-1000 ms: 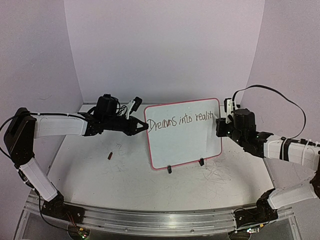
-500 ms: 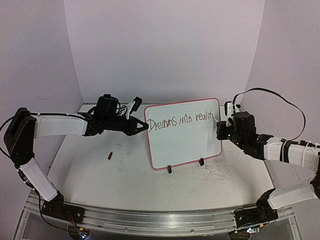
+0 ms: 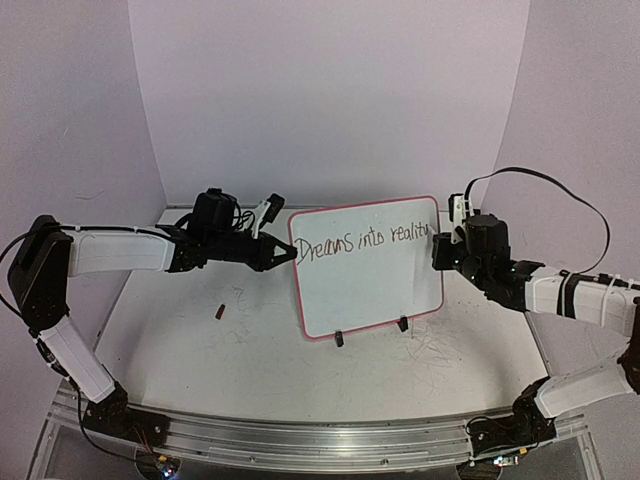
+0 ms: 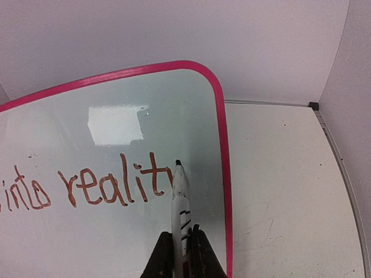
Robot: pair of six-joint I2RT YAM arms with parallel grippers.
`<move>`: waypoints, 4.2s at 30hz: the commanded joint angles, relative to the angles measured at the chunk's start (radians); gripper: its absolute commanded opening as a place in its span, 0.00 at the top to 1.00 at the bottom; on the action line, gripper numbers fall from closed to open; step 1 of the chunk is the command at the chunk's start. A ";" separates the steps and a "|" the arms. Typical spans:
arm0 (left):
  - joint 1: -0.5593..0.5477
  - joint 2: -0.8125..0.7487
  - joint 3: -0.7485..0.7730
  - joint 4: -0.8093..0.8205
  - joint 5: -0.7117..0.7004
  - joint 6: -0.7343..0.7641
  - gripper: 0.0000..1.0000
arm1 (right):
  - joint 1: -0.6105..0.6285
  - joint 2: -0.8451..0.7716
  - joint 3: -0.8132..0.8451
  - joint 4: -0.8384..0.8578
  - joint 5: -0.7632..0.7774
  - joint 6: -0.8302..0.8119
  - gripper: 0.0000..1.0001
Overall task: Write a sentence on the whiteboard
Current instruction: Write a sentence on the whiteboard, then pick up the pen cap from the center of the board.
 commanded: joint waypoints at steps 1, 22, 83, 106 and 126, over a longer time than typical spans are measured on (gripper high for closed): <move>-0.022 -0.016 -0.015 -0.040 -0.019 0.072 1.00 | -0.007 -0.001 0.017 0.014 0.007 -0.004 1.00; -0.022 -0.010 -0.014 -0.039 -0.018 0.072 1.00 | -0.007 -0.080 -0.104 -0.036 -0.068 0.055 1.00; -0.021 -0.089 -0.002 -0.054 -0.088 0.091 0.54 | -0.027 -0.481 -0.035 -0.270 -0.006 0.044 1.00; 0.091 -0.409 -0.217 -0.471 -0.544 -0.393 0.13 | -0.027 -0.459 -0.113 -0.127 -0.316 -0.043 1.00; 0.151 0.058 -0.078 -0.562 -0.551 -0.279 0.59 | -0.027 -0.429 -0.143 -0.089 -0.471 0.006 1.00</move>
